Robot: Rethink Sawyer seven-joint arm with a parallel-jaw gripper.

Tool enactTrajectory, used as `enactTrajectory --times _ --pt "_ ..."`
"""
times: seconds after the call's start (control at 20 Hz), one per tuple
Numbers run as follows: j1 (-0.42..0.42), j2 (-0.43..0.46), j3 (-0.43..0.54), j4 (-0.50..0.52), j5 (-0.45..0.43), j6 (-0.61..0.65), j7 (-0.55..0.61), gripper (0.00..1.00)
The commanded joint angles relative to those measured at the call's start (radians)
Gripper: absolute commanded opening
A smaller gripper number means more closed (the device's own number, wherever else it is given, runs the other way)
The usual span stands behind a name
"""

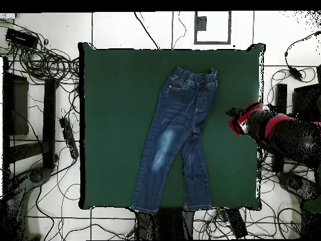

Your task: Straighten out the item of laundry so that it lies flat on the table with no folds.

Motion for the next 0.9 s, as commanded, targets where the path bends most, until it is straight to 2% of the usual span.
enactTrajectory --times 0.05,0.6,0.9 --pt "0.161 -0.059 -0.104 0.062 -0.018 -0.115 0.149 0.00" --pt "0.334 -0.156 -0.257 0.089 -0.008 -0.281 0.355 0.00" --pt "0.524 -0.247 -0.493 0.077 -0.050 -0.396 0.581 0.00"
